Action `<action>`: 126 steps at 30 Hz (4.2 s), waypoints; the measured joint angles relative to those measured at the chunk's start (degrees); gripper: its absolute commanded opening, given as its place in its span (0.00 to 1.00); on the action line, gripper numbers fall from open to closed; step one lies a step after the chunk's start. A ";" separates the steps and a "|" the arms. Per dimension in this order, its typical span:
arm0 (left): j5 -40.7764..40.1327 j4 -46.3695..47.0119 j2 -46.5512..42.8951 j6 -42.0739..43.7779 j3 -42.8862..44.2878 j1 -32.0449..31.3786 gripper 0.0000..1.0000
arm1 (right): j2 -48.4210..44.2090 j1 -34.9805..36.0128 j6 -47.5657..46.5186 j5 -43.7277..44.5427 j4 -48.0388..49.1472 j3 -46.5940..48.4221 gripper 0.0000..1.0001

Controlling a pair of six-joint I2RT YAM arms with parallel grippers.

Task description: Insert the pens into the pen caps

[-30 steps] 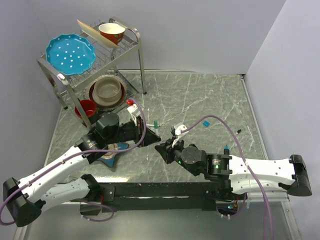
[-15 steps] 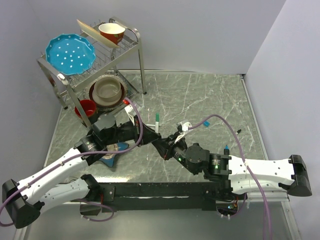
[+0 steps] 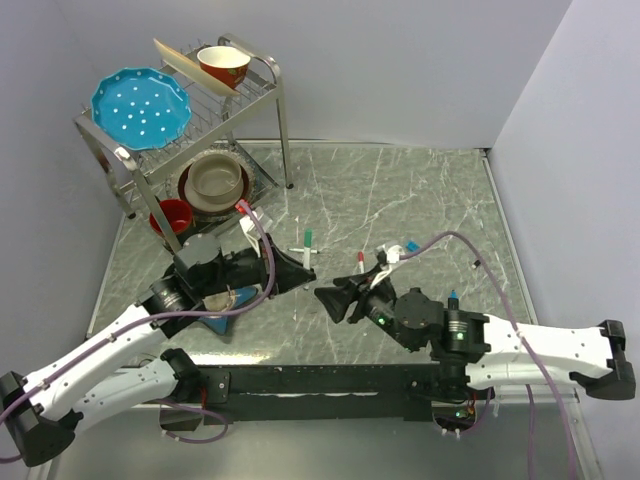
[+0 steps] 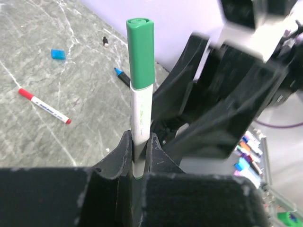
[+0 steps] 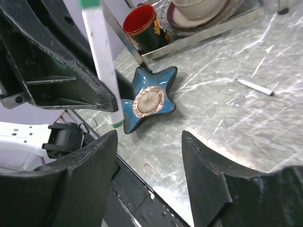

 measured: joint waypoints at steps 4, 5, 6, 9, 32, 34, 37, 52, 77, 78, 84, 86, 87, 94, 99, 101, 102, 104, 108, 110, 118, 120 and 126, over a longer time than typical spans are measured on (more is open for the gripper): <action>0.02 -2.54 -0.96 1.95 0.00 0.00 0.01 | -1.92 -0.07 -1.07 0.55 -5.66 4.70 0.65; 0.02 -3.13 -1.05 2.38 0.00 0.00 0.01 | -1.60 -0.26 -1.53 0.83 -6.97 7.65 0.65; 0.02 -3.67 -1.18 2.67 0.00 0.00 0.01 | -1.03 -0.48 -1.73 0.92 -7.32 9.09 0.65; 0.50 -4.96 -1.60 3.63 -0.02 0.00 0.01 | 1.51 -1.77 -2.75 1.03 -9.01 15.93 0.66; 3.08 -5.53 -2.93 5.31 -0.85 0.00 0.01 | 13.68 -11.82 -6.56 -13.64 -12.81 28.92 0.57; 3.08 -5.53 -2.95 5.29 -0.87 0.00 0.01 | 14.14 -11.82 -6.54 -13.99 -13.27 28.92 0.56; 3.10 -5.53 -3.13 5.29 -0.92 0.00 0.01 | 14.47 -11.82 -6.54 -14.03 -13.81 28.94 0.53; 3.32 -5.77 -3.45 5.29 -0.94 -0.02 0.01 | 16.81 -12.02 -6.01 -16.20 -13.81 29.46 0.01; 0.55 -11.85 4.44 9.20 -0.79 -0.55 0.01 | 10.84 -15.58 4.17 -19.06 1.11 9.27 0.00; 0.90 -11.85 4.87 9.33 -0.79 -0.48 0.01 | 10.67 -15.72 4.15 -19.34 1.60 8.72 0.00; 3.26 -12.46 6.03 10.05 -0.79 -0.04 0.01 | 9.46 -15.89 3.61 -21.09 3.96 5.97 0.00; 3.87 -12.63 6.01 10.05 -0.79 0.28 0.01 | 9.46 -15.89 3.23 -21.90 4.20 5.95 0.00; 4.31 -12.74 5.99 10.08 -0.79 0.50 0.01 | 9.49 -15.89 3.08 -22.18 4.50 5.79 0.00; 7.43 -14.62 6.01 10.12 -1.03 2.99 0.01 | 11.43 -15.76 3.23 -23.61 9.86 3.37 0.00; 8.00 -16.39 6.03 10.14 -1.62 4.26 0.01 | 12.90 -15.26 4.07 -22.64 11.02 2.91 0.00; 8.00 -17.11 6.03 10.19 -1.62 4.28 0.01 | 13.07 -14.99 4.42 -22.43 10.64 2.91 0.00; 8.02 -17.35 6.03 10.21 -1.62 4.28 0.01 | 13.18 -14.78 4.46 -22.25 10.51 2.91 0.00; 8.11 -18.08 6.03 10.25 -1.62 4.52 0.01 | 13.57 -14.53 4.66 -22.23 10.49 2.93 0.00; 8.94 -20.02 6.03 10.38 -1.62 5.25 0.01 | 14.53 -13.49 4.83 -21.31 10.54 2.97 0.00; 9.84 -20.63 6.03 10.36 -1.62 5.64 0.01 | 14.56 -13.09 4.81 -21.31 10.58 2.86 0.00; 16.50 -20.37 6.03 9.53 -1.86 8.50 0.01 | 11.17 -12.81 4.57 -21.99 14.99 -1.60 0.00; 17.73 -20.39 6.16 9.16 -1.86 8.85 0.01 | 11.15 -12.79 4.85 -21.94 15.32 -2.12 0.00; 18.34 -20.90 6.16 8.17 -1.90 9.09 0.01 | 14.62 -10.97 6.60 -19.28 16.41 -0.46 0.00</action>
